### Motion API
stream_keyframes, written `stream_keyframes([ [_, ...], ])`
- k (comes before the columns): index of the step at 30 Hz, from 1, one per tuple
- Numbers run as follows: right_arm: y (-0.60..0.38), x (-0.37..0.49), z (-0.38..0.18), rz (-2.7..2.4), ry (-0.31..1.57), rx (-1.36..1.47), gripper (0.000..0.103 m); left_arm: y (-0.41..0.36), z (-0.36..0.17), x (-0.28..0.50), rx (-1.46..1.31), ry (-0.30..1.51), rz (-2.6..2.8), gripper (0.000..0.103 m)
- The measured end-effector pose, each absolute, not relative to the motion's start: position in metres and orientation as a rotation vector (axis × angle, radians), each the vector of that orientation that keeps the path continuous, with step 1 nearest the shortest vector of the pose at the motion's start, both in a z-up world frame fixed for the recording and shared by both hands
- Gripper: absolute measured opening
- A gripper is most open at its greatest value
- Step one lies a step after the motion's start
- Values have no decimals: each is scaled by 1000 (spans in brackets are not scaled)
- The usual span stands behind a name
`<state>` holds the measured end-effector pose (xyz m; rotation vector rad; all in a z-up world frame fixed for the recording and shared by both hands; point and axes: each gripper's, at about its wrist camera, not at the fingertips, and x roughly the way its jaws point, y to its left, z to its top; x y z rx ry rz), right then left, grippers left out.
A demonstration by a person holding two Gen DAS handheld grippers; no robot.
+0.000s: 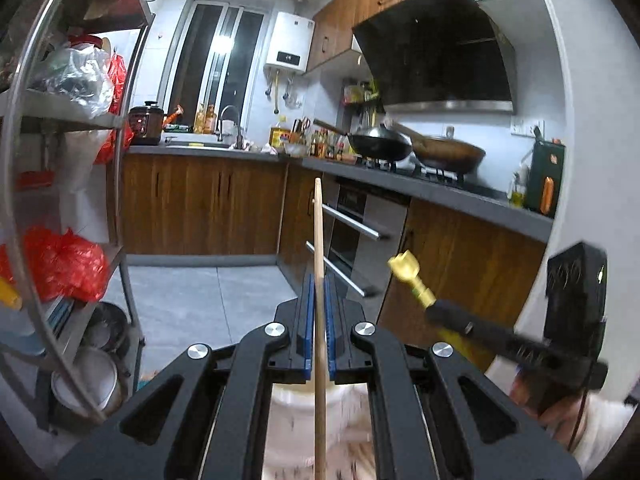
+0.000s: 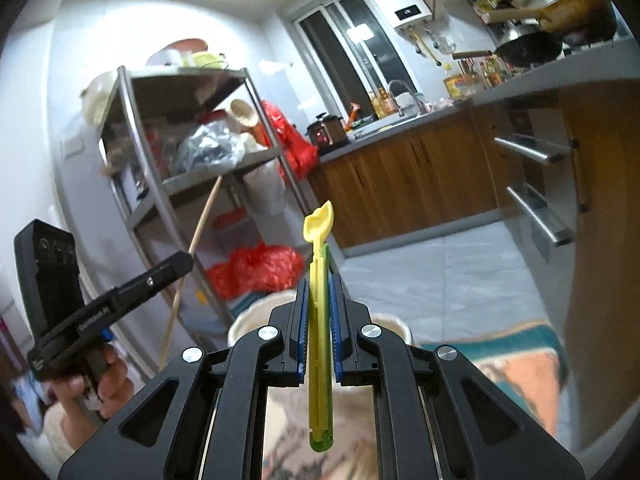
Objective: Organize utensils
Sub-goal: 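Lift the chopstick with the left tool while the right tool carries the yellow tongs to the holder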
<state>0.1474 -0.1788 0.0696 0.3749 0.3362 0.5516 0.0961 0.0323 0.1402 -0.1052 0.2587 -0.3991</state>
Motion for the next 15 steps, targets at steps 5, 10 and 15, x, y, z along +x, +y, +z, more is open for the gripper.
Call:
stream_keyframes([
  [5, -172, 178, 59, 539, 344, 388, 11, 16, 141, 135, -109, 237, -370, 5],
  [10, -162, 190, 53, 517, 333, 346, 11, 12, 128, 163, -119, 238, -315, 5],
  [15, -151, 196, 41, 484, 345, 286, 11, 19, 112, 173, -140, 241, -290, 5],
])
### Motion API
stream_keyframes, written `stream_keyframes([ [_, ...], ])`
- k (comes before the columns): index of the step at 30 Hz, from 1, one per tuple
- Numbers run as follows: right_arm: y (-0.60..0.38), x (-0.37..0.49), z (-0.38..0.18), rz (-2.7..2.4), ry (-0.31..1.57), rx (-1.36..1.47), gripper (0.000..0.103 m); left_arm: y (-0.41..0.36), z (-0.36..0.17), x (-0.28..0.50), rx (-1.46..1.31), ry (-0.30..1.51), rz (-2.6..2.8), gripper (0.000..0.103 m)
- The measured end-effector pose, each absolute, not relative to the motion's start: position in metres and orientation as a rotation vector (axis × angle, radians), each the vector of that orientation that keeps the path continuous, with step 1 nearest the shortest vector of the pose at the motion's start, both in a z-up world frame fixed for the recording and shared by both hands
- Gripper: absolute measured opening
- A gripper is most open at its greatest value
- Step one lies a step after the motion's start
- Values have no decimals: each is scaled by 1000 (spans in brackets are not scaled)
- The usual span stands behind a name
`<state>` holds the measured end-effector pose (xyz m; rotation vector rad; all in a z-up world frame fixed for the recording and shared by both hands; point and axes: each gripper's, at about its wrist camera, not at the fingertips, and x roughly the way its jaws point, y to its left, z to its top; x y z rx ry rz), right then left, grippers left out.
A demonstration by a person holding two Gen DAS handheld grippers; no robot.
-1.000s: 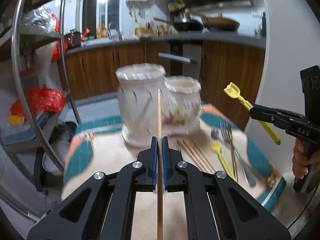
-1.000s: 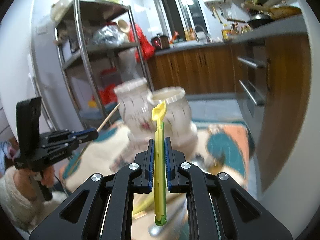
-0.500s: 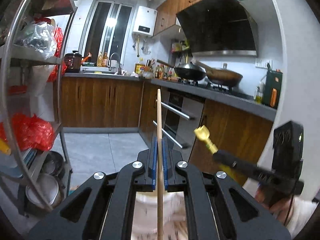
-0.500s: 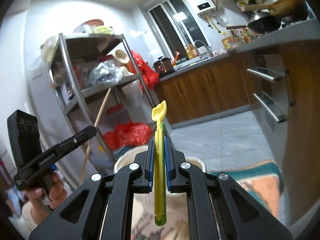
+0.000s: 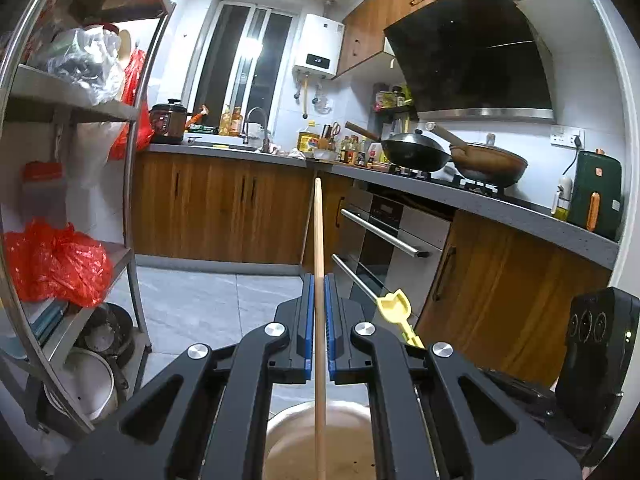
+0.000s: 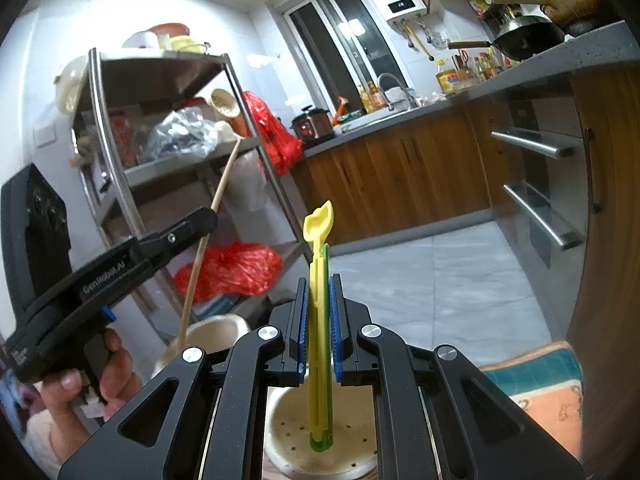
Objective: Organize utensils
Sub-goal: 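Lift the chopstick with the left tool while the right tool carries the yellow tongs to the holder, then drop the chopstick in the tall compartment while the right tool drops the tongs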
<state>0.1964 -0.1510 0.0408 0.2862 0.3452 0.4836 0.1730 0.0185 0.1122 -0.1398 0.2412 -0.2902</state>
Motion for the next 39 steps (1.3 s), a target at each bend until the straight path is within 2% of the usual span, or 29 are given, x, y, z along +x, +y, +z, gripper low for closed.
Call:
stream_keyframes([
  [21, -156, 150, 36, 397, 310, 155, 11, 17, 74, 110, -67, 273, -301, 5],
  [32, -166, 135, 39, 413, 331, 172, 12, 23, 67, 112, -66, 322, -291, 5],
  [33, -167, 132, 40, 414, 329, 171, 14, 23, 67, 112, -64, 321, -289, 6],
  [35, -169, 127, 40, 409, 325, 171, 27, 24, 68, 110, -64, 319, -291, 9],
  [36, -170, 124, 40, 410, 320, 173, 29, 24, 68, 109, -67, 315, -294, 16],
  [37, -171, 121, 41, 408, 316, 173, 30, 24, 69, 106, -67, 308, -294, 28],
  [38, -173, 117, 41, 402, 311, 169, 35, 24, 69, 103, -65, 299, -283, 35],
  [39, -175, 114, 42, 396, 302, 167, 40, 25, 70, 100, -64, 287, -273, 46],
])
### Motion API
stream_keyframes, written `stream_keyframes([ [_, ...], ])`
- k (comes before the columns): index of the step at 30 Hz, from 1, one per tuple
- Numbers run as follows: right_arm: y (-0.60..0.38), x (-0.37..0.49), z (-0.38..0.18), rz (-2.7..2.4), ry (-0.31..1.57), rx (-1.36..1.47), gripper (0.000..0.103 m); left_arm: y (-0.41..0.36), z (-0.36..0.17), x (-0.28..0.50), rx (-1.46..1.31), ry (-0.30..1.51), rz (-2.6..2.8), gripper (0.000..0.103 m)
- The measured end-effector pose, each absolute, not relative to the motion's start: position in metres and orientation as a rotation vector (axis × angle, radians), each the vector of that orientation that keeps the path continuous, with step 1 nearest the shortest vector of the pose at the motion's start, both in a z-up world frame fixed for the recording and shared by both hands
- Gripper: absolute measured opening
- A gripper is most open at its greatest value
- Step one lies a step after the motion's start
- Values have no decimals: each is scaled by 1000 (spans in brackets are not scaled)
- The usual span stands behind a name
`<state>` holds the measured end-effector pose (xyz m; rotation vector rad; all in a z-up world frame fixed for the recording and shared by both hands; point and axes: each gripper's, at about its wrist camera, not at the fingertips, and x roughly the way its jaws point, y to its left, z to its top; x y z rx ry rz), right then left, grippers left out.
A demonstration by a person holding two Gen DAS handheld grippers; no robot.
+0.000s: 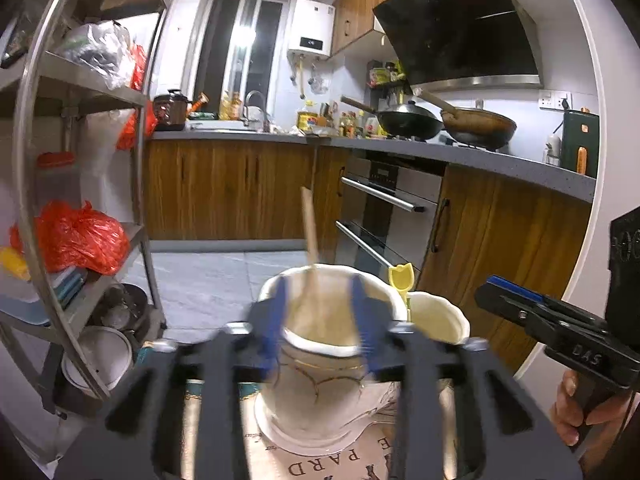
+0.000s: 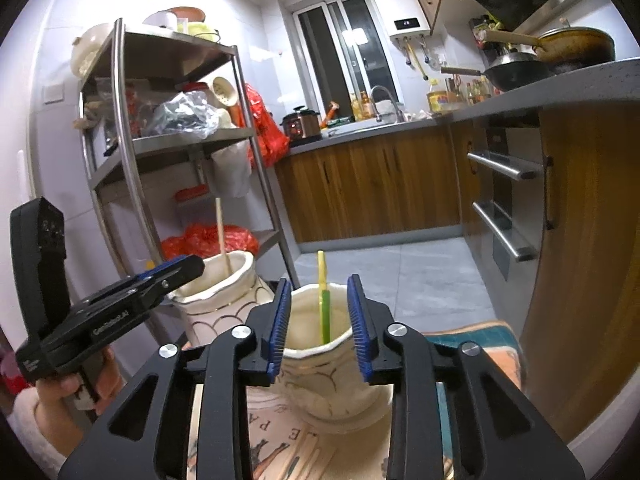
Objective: Organize utensils
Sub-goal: 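Drop the chopstick in the tall compartment while the right tool drops the tongs, then pull both open tools back from the holder toward the loose utensils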
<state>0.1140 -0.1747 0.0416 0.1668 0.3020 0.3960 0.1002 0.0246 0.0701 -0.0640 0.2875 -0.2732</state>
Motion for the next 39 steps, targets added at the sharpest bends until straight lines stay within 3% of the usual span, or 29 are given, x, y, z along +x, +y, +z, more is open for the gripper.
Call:
stream_keyframes([
  [2, -180, 105, 43, 385, 273, 168, 70, 26, 71, 94, -63, 271, -267, 50],
  [5, -190, 92, 44, 345, 236, 156, 88, 29, 71, 83, -78, 254, -259, 62],
  [8, -199, 82, 44, 303, 208, 152, 96, 29, 71, 73, -77, 239, -238, 78],
  [10, -204, 77, 42, 258, 209, 135, 97, 30, 69, 64, -73, 220, -213, 91],
  [12, -208, 74, 39, 229, 217, 124, 98, 32, 67, 56, -80, 211, -200, 98],
  [26, -237, 62, 1, 121, 429, 154, 98, 15, 27, 34, -62, 381, -218, 98],
  [39, -242, 74, -29, 107, 642, 186, 98, -19, -16, 45, 40, 665, -234, 98],
])
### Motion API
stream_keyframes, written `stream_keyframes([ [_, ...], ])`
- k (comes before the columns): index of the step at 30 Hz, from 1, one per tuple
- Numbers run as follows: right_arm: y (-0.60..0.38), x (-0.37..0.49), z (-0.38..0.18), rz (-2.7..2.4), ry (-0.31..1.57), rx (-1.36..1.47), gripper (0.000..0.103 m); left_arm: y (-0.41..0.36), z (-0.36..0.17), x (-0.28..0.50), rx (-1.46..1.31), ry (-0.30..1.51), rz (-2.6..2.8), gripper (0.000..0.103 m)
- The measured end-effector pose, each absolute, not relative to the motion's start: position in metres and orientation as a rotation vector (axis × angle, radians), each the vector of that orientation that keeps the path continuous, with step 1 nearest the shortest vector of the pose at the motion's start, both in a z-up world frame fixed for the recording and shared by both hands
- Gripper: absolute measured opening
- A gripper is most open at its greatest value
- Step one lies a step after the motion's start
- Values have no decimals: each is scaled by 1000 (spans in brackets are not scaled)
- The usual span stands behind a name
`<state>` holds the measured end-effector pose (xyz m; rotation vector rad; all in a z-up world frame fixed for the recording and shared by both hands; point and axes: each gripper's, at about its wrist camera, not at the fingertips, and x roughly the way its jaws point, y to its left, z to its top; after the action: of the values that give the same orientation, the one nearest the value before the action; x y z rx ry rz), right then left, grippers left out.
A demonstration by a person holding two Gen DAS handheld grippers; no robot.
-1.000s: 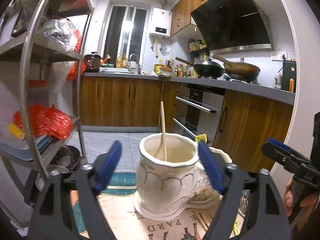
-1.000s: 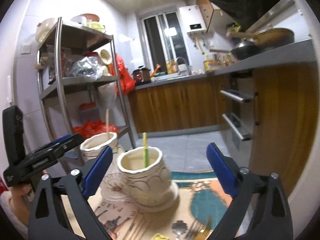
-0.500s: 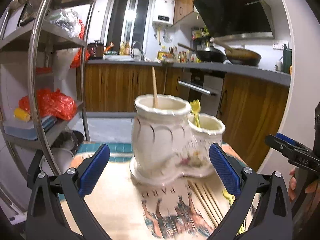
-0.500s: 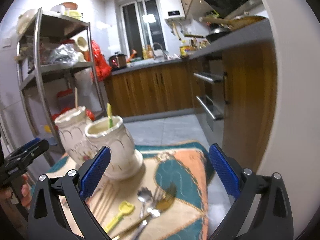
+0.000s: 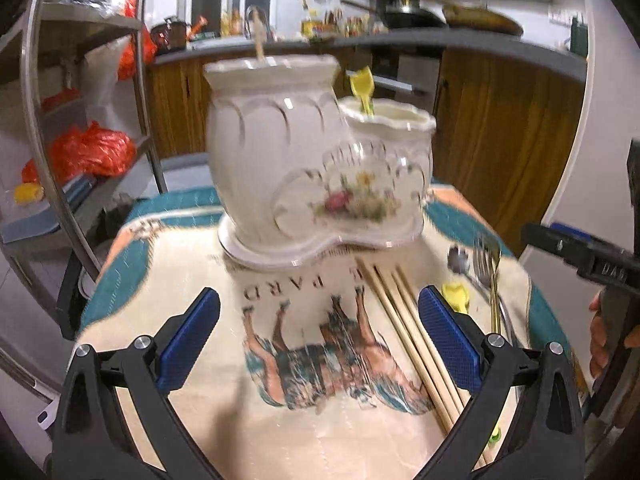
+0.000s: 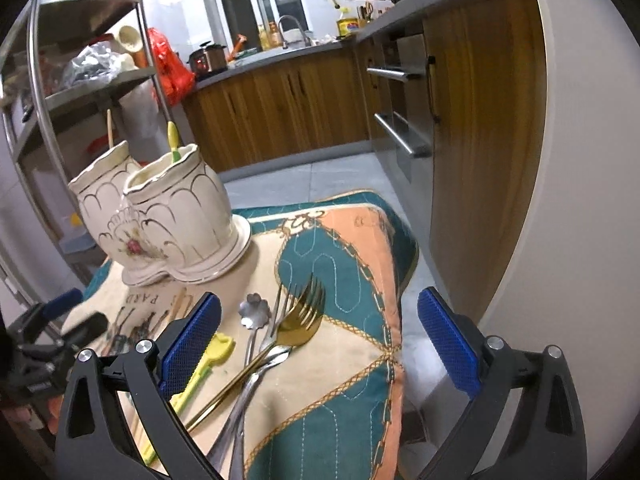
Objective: Organize utensils
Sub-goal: 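Pull both open tools back from the holder toward the loose utensils, then grasp another wooden chopstick with the left tool while the right tool grasps a gold fork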
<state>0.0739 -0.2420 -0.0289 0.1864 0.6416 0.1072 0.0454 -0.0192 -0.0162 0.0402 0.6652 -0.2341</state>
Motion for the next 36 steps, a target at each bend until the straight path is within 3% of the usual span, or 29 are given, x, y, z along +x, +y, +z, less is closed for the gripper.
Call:
stream_keyframes([
  [6, -242, 79, -32, 137, 676, 195, 95, -31, -34, 55, 51, 779, -243, 97],
  [11, -238, 82, -32, 145, 688, 177, 80, -42, -40, 56, 86, 810, -250, 90],
  [14, -235, 82, -32, 153, 691, 167, 71, -47, -44, 57, 109, 827, -247, 78],
  [17, -233, 83, -33, 166, 701, 167, 65, -48, -44, 56, 108, 829, -255, 74],
  [24, -226, 90, -43, 219, 773, 199, 50, -62, -42, 53, 113, 837, -299, 48],
  [27, -221, 98, -46, 230, 802, 224, 43, -69, -43, 54, 127, 840, -297, 45],
  [29, -221, 99, -46, 220, 804, 228, 39, -71, -43, 53, 136, 836, -305, 34],
  [31, -223, 100, -47, 214, 806, 237, 33, -68, -41, 56, 120, 846, -330, 14],
  [32, -224, 100, -48, 213, 810, 249, 29, -65, -40, 58, 106, 855, -345, 10],
  [34, -228, 102, -49, 214, 816, 273, 20, -61, -39, 59, 98, 861, -358, 10],
  [36, -231, 101, -49, 220, 812, 277, 18, -58, -38, 58, 112, 862, -369, 10],
])
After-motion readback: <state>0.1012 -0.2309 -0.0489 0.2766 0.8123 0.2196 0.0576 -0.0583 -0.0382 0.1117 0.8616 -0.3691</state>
